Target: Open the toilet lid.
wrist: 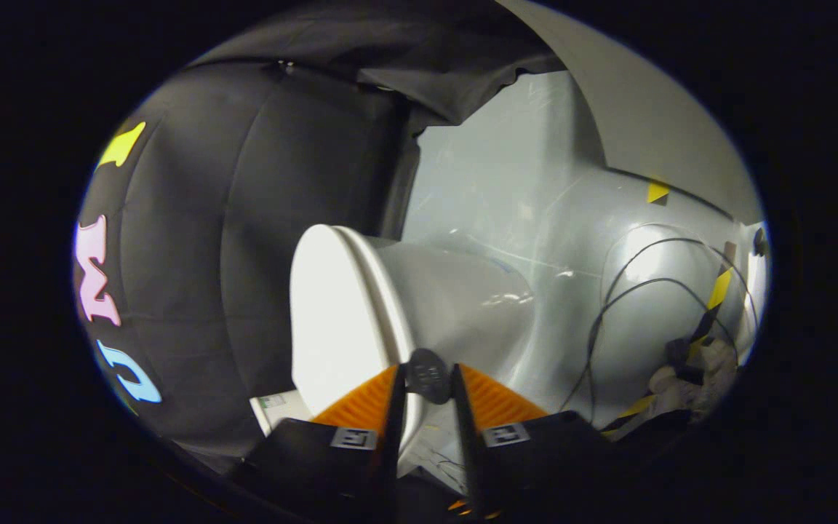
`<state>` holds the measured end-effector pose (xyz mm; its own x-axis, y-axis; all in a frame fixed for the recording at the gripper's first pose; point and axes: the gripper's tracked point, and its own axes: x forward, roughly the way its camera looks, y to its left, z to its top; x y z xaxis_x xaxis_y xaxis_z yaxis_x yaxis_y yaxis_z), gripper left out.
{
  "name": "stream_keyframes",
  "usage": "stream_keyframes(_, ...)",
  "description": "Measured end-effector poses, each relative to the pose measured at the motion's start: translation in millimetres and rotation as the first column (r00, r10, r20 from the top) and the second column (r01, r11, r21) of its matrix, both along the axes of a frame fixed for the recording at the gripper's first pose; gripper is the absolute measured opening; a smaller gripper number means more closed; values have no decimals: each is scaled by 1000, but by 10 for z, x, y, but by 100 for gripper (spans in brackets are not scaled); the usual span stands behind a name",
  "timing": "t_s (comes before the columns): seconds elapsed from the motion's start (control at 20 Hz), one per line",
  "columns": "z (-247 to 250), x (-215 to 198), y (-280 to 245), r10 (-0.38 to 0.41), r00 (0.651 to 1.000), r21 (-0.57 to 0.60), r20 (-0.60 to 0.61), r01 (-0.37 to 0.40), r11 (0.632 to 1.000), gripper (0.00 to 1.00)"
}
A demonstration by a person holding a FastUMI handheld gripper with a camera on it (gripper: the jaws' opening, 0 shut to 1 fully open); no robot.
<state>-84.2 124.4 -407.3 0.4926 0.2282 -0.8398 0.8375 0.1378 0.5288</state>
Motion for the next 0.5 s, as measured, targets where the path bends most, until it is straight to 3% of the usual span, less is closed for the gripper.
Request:
stream_keyframes(0.05, 8, 21, -9, -7, 1000, 6, -5, 7, 1000, 51)
stream_keyframes(0.2, -19, 23, -11, 76, 997, -5, -13, -76, 997, 19)
stream_keyframes(0.35, -34, 62, 9, 105, 994, -6, -1, -105, 994, 21)
stream_keyframes(0.5, -48, 88, 12, 58, 998, 49, 15, -59, 997, 24)
